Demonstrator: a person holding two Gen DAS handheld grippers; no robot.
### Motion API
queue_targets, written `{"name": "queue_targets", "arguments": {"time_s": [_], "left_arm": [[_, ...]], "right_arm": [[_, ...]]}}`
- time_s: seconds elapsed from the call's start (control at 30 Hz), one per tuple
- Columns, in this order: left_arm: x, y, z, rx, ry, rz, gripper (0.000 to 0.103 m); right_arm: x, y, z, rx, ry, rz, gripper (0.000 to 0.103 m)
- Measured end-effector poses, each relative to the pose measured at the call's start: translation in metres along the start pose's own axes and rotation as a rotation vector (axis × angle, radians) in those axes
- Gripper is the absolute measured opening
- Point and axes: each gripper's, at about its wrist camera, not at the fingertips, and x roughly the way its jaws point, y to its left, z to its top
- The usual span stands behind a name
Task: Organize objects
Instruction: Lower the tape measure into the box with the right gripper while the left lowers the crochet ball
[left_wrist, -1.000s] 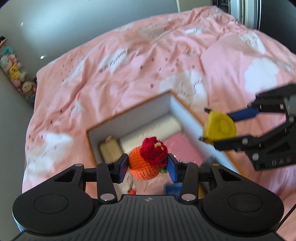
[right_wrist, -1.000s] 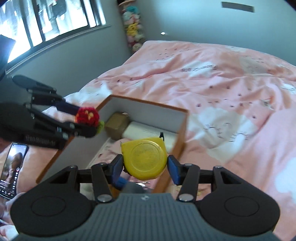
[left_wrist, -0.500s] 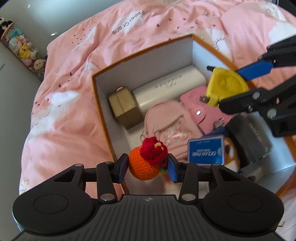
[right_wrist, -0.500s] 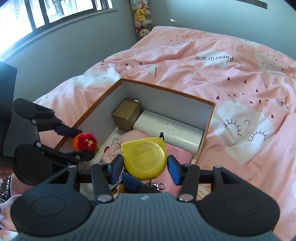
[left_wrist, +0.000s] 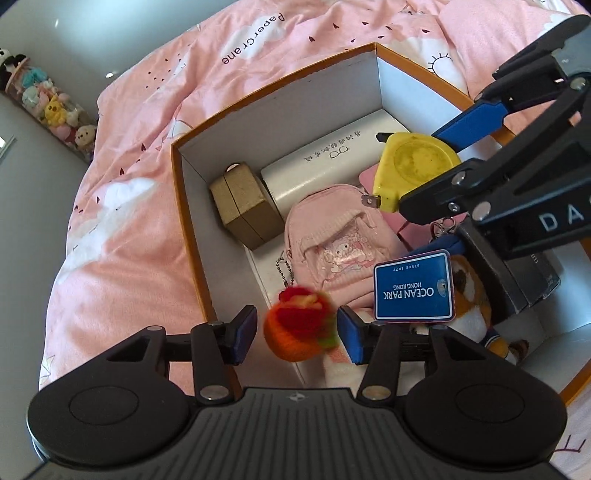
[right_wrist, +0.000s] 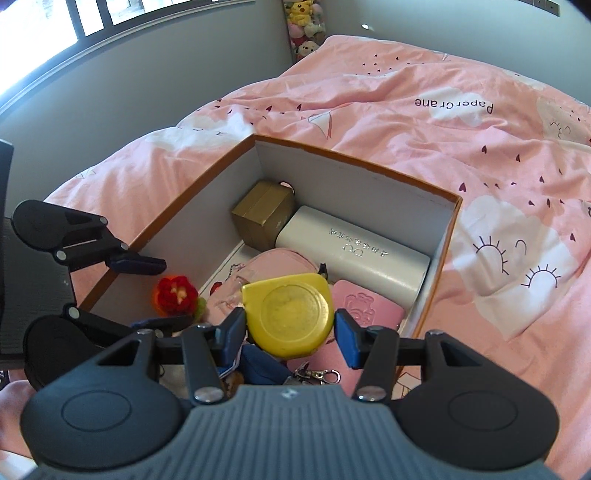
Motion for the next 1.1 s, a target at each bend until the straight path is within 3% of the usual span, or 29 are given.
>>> {"name": "queue_targets", "arguments": {"time_s": [0.17,0.3,0.4,0.6,0.77,0.93,1.1], "left_arm": [[-0.007,0.014,0.0,-0.082,-0.044,-0.084,0.065],[-0.021,0.032,0.005,-0.153,-0.117,-0.075,0.063],[-0.029,0.051,0.011,-0.233,-0.135,-0.121,0.062],[-0.028,0.069,0.019,-0.283,-0.11,-0.066,0.062],[-0.015,0.082,0.017,-0.344,-0.047,-0.073,0.045],[-0.006,0.086,0.016,-0.361,-0.022,-0.093,0.021],[-0.003,0.088,0.017,-0.369,-0.018,-0.118,0.009]], "right_arm": [[0.005,-0.003,0.003,-0.001,0.011,0.014,0.054],[0.01,0.001,0.008,-0.036,0.017,0.026,0.054],[0.016,0.007,0.014,-0.072,0.022,0.037,0.054],[0.033,0.021,0.032,-0.151,0.037,0.069,0.054],[0.054,0.031,0.043,-0.204,0.071,0.086,0.054],[0.076,0.038,0.051,-0.23,0.101,0.099,0.054],[0.093,0.04,0.054,-0.236,0.138,0.159,0.054]]}}
